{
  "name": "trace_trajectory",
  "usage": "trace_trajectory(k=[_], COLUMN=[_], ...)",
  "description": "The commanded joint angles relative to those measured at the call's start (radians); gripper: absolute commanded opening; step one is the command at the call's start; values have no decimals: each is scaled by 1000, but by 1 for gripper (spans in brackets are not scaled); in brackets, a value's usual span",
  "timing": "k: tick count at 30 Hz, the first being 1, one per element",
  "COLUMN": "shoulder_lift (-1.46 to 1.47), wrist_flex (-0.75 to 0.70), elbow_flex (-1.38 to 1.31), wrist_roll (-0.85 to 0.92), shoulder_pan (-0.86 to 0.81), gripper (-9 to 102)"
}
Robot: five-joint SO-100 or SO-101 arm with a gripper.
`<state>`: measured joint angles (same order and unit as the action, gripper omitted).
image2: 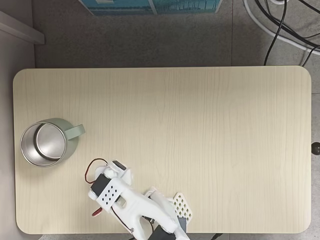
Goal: Grasp a dressing and put it in the cup.
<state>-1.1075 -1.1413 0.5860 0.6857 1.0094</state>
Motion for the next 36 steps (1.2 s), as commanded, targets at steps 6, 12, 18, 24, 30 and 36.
trace_trajectory(k=[6,12,18,24,30,36], shoulder_lift=[249,334,284,202,34,-143], wrist_flex=[-291,-532,-569,-472,-357,-229], elbow_flex=[212,529,785,942,1055,1069], wrist_roll=[17,40,-8,-161,-339,-469], shoulder_pan=[-6,-17,-58,-48,-32,5], gripper=[0,0,0,0,0,0])
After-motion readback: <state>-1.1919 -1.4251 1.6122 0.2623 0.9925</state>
